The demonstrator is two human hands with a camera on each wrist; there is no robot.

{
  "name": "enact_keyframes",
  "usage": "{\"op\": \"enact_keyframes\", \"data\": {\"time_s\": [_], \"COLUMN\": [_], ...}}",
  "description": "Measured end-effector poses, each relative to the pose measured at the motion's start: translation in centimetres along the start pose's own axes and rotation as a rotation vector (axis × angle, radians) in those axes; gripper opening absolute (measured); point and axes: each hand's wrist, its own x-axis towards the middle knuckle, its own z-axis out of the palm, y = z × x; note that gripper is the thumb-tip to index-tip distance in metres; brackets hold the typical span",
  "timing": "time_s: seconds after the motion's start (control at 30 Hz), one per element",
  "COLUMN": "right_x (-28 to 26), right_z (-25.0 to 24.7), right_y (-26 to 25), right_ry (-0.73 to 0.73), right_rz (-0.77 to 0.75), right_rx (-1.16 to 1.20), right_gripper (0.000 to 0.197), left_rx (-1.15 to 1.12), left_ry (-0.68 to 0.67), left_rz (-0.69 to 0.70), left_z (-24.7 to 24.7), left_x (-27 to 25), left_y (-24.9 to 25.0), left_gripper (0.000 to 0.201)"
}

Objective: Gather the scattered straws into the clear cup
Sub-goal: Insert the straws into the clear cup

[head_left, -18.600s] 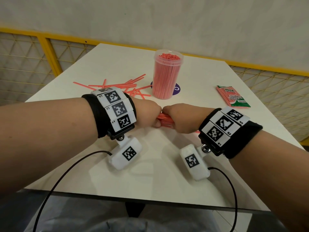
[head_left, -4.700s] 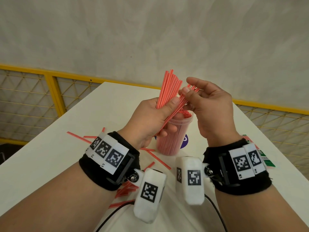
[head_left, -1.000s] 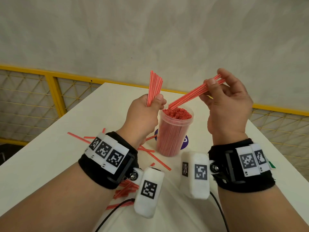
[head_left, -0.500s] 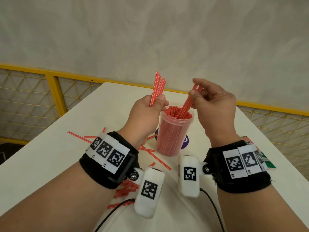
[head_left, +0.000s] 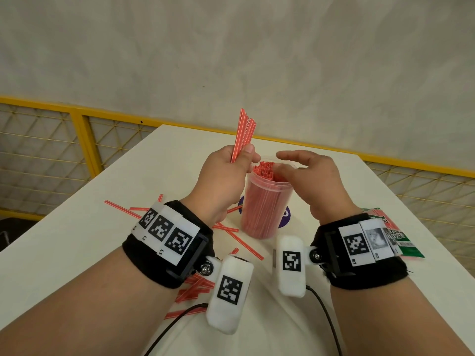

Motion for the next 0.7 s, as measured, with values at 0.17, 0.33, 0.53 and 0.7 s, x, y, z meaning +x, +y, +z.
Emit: {"op": "enact_keyframes", "data": {"time_s": [0.17, 0.33, 0.53, 0.7], "right_x": [-0.2, -0.5, -1.6, -2.2], "right_z": [0.1, -0.1, -0.7, -0.4], "right_y": [-0.1, -1.5, -3.4, -3.8], "right_ry": [-0.046, 0.093, 0.11, -0.04], "right_rz": [-0.009, -0.104, -0.258, -0.171], "right_rx": [-0.049, 0.086, 0.238, 0.36], "right_gripper": [0.029, 0.017, 0.019, 0.032], "left_rx": [-0.099, -0.234, -0.257, -0.274], "left_ry": [-0.042, -0.135, -0.234, -0.306], "left_rz": [-0.027, -0.08, -0.098, -0.094], "left_z": [-0.1, -0.2, -0.2, 0.1], "left_x": [0.1, -0.1, -0.2, -0.4], "left_y": [-0.2, 0.0, 0.0, -0.1], "left_gripper": [0.029, 0.026, 0.026, 0.032]}}
